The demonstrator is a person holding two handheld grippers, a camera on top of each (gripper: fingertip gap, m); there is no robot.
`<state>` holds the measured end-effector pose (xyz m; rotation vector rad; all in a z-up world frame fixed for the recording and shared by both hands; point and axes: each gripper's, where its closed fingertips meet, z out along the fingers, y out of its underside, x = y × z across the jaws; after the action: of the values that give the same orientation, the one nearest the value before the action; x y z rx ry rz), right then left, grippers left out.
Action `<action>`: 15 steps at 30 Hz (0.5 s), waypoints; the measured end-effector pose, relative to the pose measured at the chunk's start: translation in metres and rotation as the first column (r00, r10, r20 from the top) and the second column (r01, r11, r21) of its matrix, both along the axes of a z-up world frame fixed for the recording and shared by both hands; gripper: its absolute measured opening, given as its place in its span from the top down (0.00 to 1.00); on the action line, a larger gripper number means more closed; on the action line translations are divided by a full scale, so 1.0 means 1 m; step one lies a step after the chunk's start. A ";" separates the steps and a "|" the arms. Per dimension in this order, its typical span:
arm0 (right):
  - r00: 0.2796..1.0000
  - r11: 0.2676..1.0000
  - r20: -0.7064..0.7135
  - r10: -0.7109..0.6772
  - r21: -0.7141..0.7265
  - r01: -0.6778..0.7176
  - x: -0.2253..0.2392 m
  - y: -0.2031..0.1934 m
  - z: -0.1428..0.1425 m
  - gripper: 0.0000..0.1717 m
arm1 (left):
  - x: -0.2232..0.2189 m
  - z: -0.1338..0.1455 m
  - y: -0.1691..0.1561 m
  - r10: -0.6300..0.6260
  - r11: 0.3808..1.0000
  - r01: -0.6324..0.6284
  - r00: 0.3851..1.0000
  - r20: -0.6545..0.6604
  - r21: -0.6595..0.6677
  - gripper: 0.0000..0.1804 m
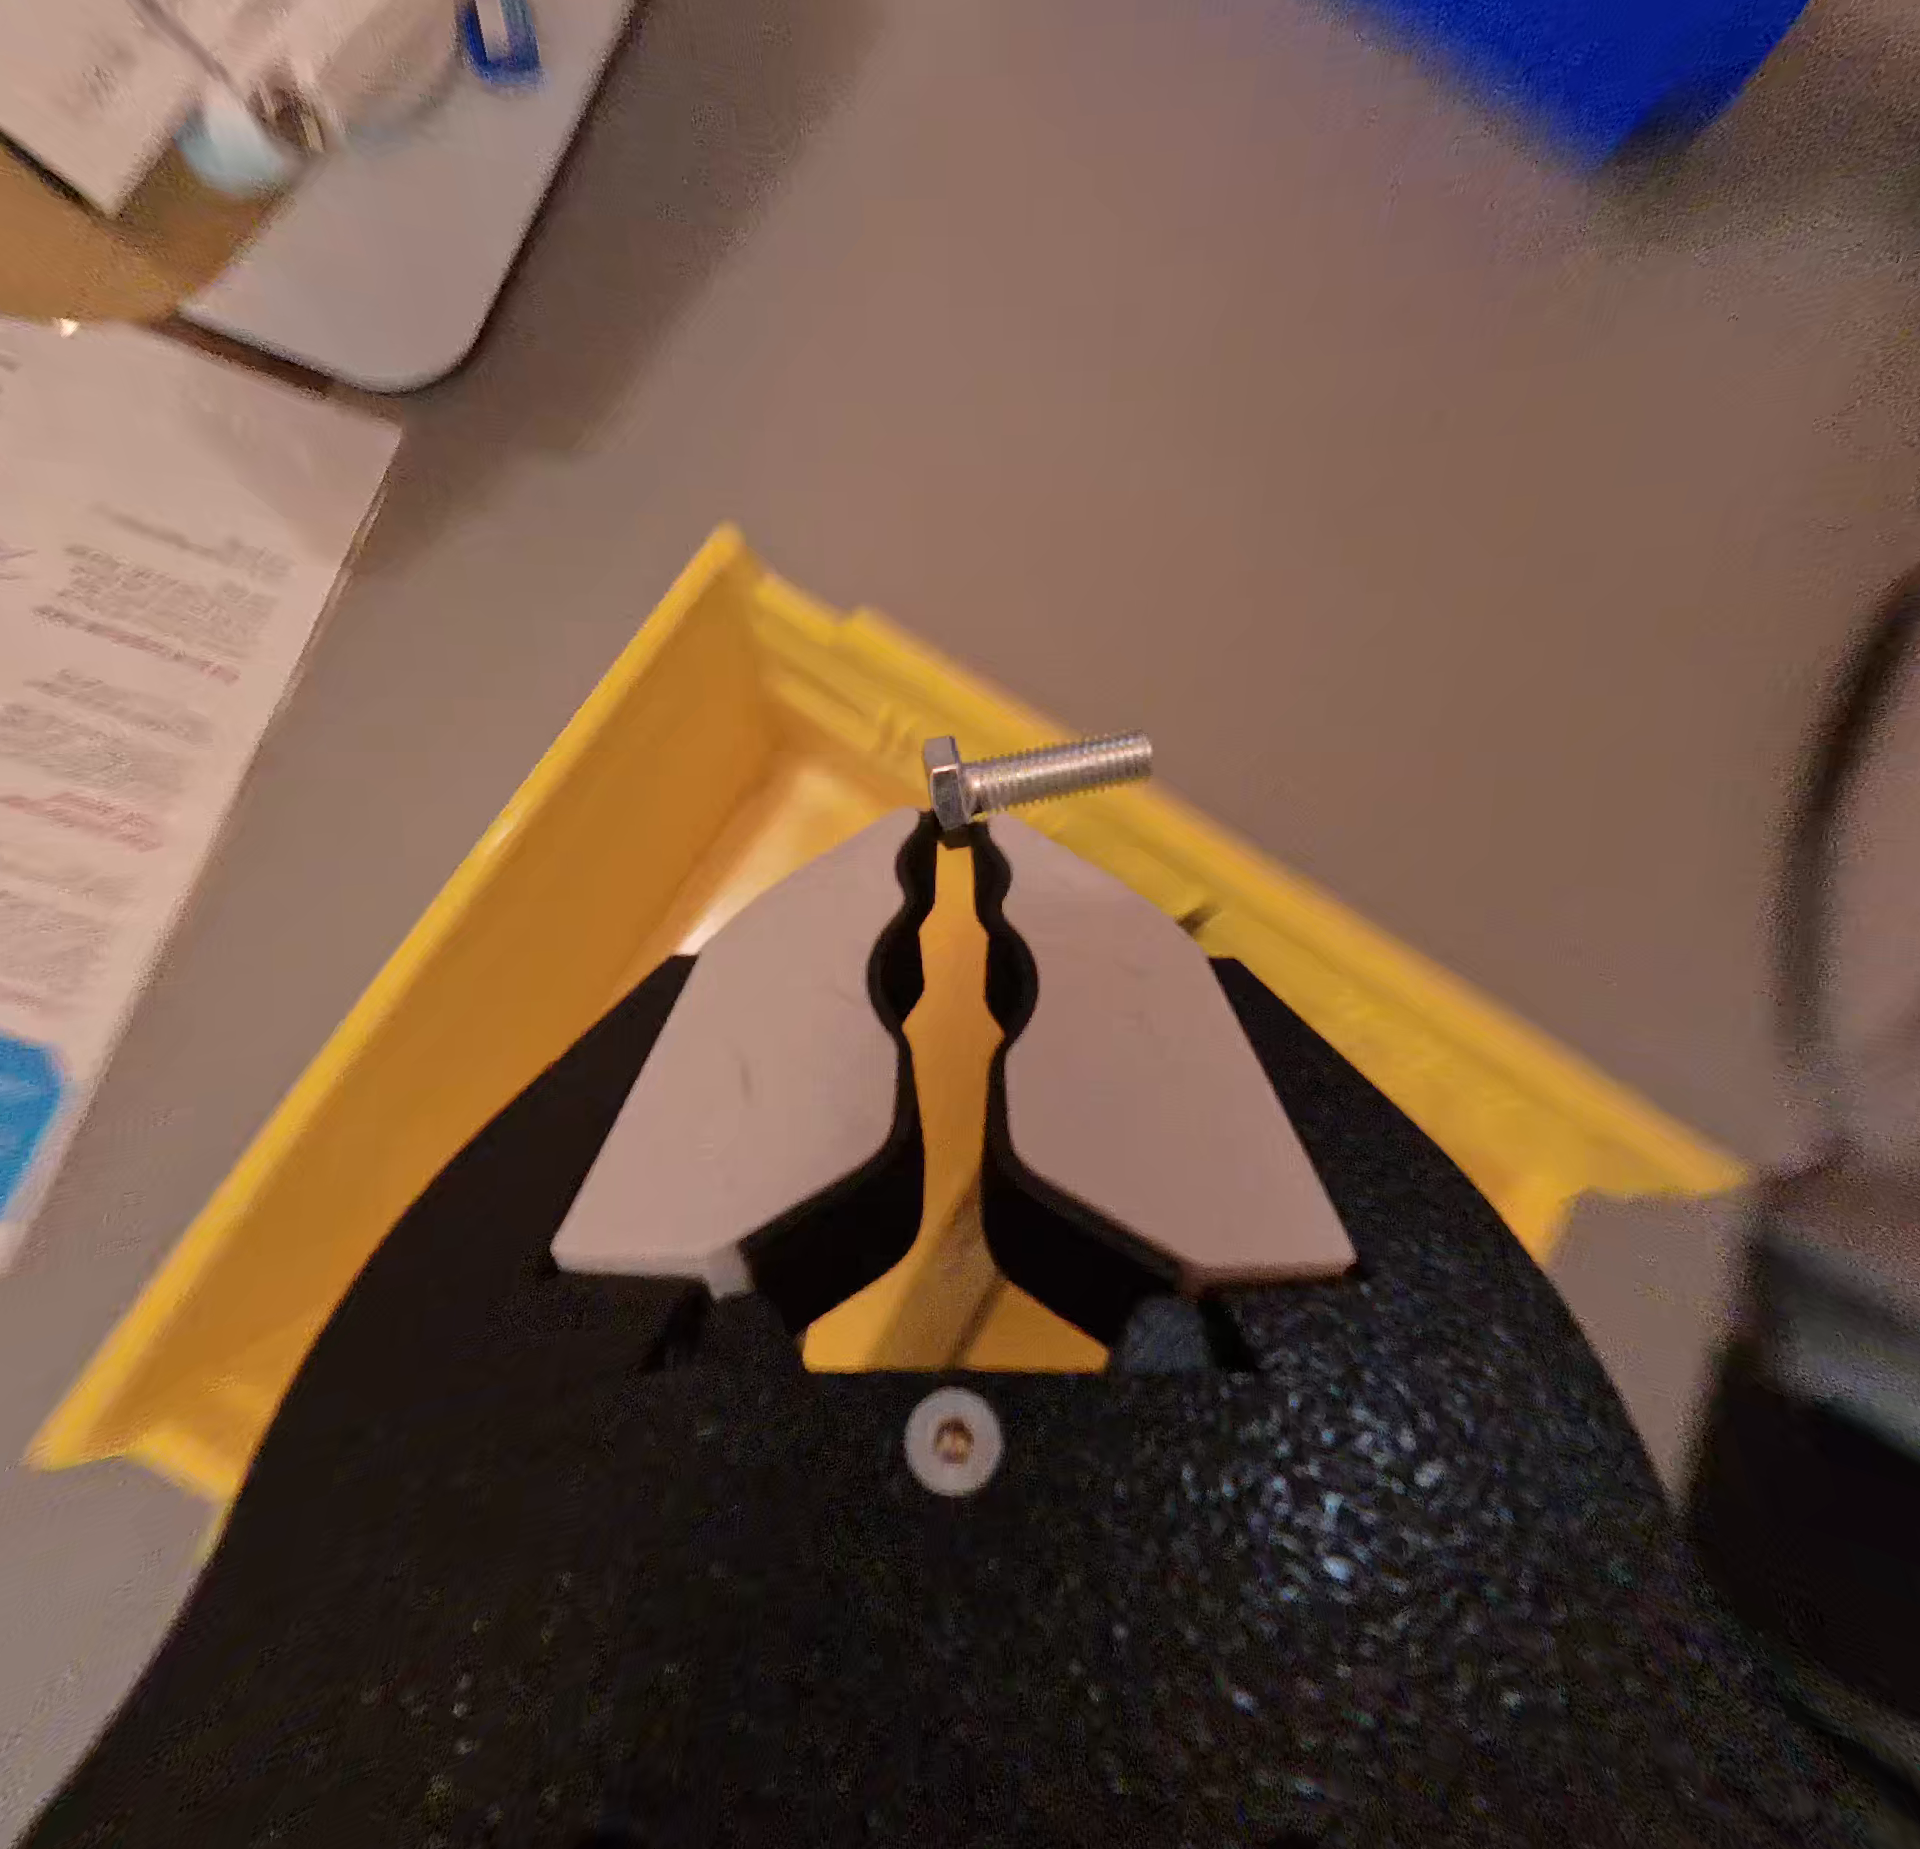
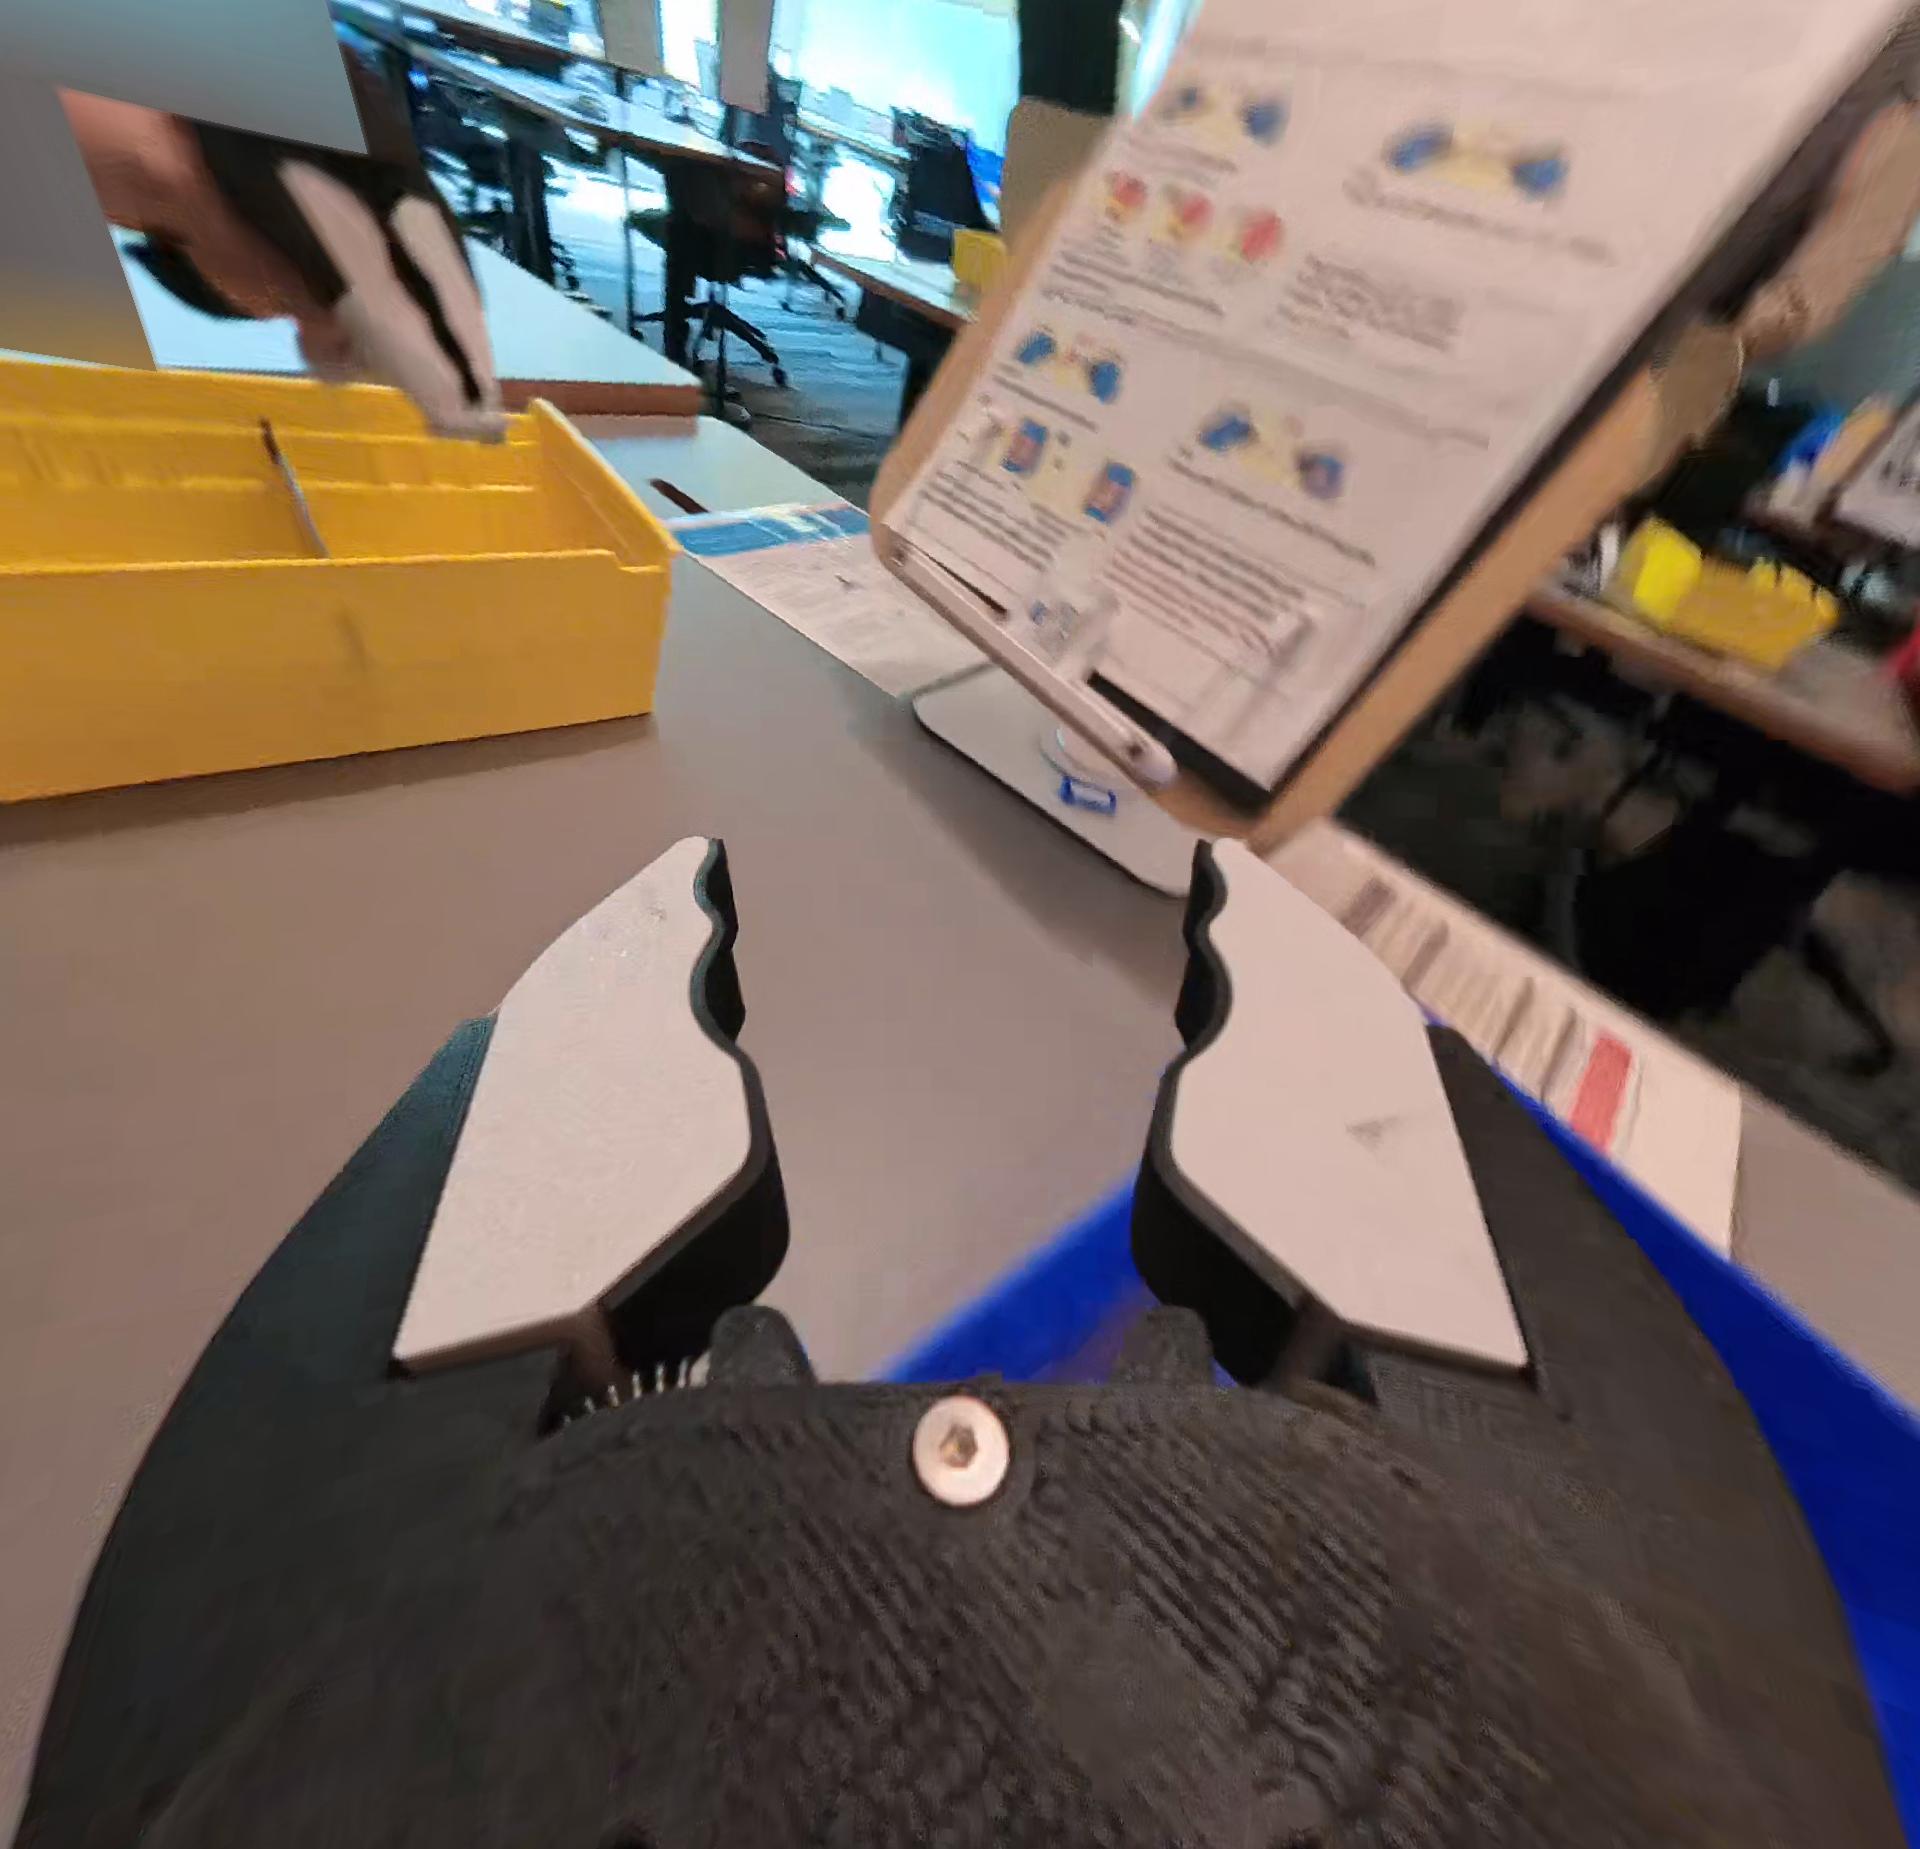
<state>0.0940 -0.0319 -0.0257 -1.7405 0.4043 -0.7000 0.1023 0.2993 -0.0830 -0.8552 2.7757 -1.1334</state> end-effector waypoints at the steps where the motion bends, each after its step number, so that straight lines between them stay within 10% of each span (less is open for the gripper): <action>1: 0.998 0.999 0.041 0.048 -0.013 -0.048 -0.007 0.020 0.000 0.52 | -0.008 0.016 -0.016 0.020 0.993 -0.026 0.998 -0.052 -0.114 0.97; 7: 0.934 0.960 0.226 0.278 -0.020 -0.281 -0.066 0.110 0.003 0.64 | -0.073 0.055 -0.126 -0.139 0.851 -0.025 0.952 -0.272 -0.524 0.97; 15: 0.856 0.890 0.324 0.403 0.079 -0.448 -0.124 0.111 0.021 0.82 | -0.131 0.046 -0.218 -0.323 0.701 -0.047 0.869 -0.375 -0.712 0.97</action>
<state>-0.0302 0.0791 -0.0051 -1.4769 -0.1399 -0.5766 -0.0285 0.0815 -0.0366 -1.0917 2.7625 -2.4222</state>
